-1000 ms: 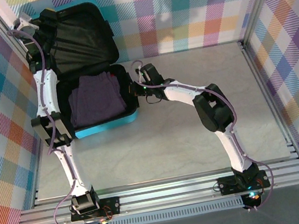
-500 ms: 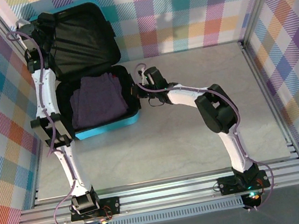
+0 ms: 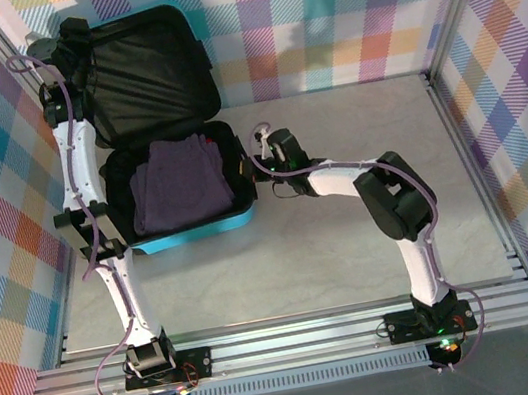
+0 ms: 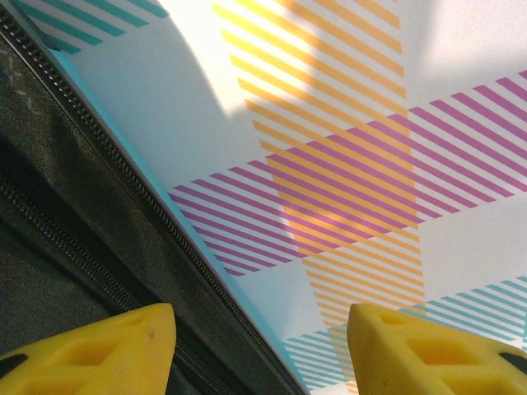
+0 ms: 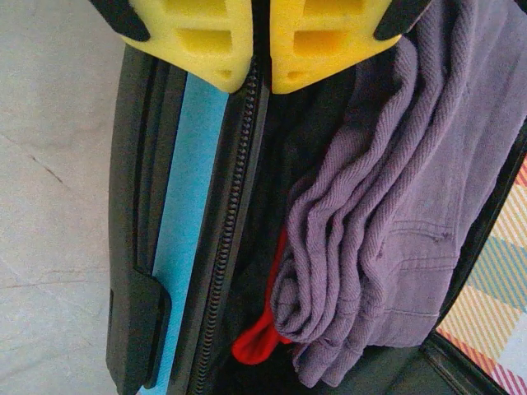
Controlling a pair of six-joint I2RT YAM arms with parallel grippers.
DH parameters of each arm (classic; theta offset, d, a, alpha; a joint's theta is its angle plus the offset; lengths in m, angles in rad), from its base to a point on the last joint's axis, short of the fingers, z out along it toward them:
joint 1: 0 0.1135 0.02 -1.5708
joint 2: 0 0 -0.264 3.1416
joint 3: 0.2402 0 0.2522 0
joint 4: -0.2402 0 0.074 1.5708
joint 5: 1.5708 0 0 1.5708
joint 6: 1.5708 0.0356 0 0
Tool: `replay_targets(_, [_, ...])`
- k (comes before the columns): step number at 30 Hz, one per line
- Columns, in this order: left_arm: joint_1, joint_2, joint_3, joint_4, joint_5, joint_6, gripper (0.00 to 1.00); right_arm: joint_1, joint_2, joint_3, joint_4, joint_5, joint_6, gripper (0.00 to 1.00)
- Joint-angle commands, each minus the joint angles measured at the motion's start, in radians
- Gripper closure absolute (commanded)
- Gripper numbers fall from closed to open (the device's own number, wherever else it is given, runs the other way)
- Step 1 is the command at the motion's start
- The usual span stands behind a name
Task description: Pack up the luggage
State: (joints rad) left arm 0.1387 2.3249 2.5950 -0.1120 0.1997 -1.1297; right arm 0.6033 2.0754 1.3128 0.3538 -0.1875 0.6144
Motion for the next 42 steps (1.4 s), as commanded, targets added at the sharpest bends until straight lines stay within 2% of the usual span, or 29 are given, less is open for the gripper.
replay_targets(1, [-0.011,-0.043,0.033,-0.057,0.000,0.004,0.43,-0.005,0.065,-0.136,-0.240,0.004,-0.050,1.00])
replay_targets(8, [-0.010,-0.043,0.038,-0.156,-0.028,0.043,0.42,-0.005,0.043,-0.184,-0.200,-0.016,-0.040,1.00])
replay_targets(11, [-0.011,-0.025,0.037,-0.202,0.008,0.061,0.44,-0.005,0.039,-0.168,-0.208,-0.029,-0.051,1.00])
replay_targets(14, [-0.014,-0.024,0.025,-0.258,0.068,0.113,0.50,-0.012,0.011,-0.152,-0.215,-0.020,-0.076,1.00])
replay_targets(16, [-0.019,-0.056,-0.025,-0.293,0.084,0.173,0.53,-0.024,-0.021,-0.142,-0.219,-0.009,-0.090,0.96])
replay_targets(20, [-0.041,-0.204,-0.219,-0.316,0.039,0.308,0.54,-0.048,-0.051,-0.063,-0.279,0.001,-0.135,0.91])
replay_targets(24, [-0.090,-0.372,-0.406,-0.394,-0.074,0.469,0.55,-0.063,-0.030,0.026,-0.330,-0.004,-0.163,0.90])
replay_targets(27, [-0.144,-0.521,-0.629,-0.436,-0.182,0.571,0.55,-0.070,0.003,0.093,-0.374,-0.012,-0.174,0.90])
replay_targets(29, [-0.174,-0.621,-0.813,-0.429,-0.261,0.589,0.55,-0.072,0.011,0.109,-0.378,-0.018,-0.176,0.89])
replay_targets(33, [-0.200,-0.777,-1.179,-0.379,-0.291,0.525,0.59,-0.075,0.043,0.167,-0.411,-0.048,-0.188,0.89])
replay_targets(36, [-0.251,-0.785,-1.327,-0.359,-0.293,0.498,0.62,-0.074,0.069,0.189,-0.408,-0.082,-0.174,0.98])
replay_targets(42, [-0.356,-0.656,-1.354,-0.436,-0.349,0.507,0.69,-0.069,0.068,0.174,-0.394,-0.086,-0.153,0.98])
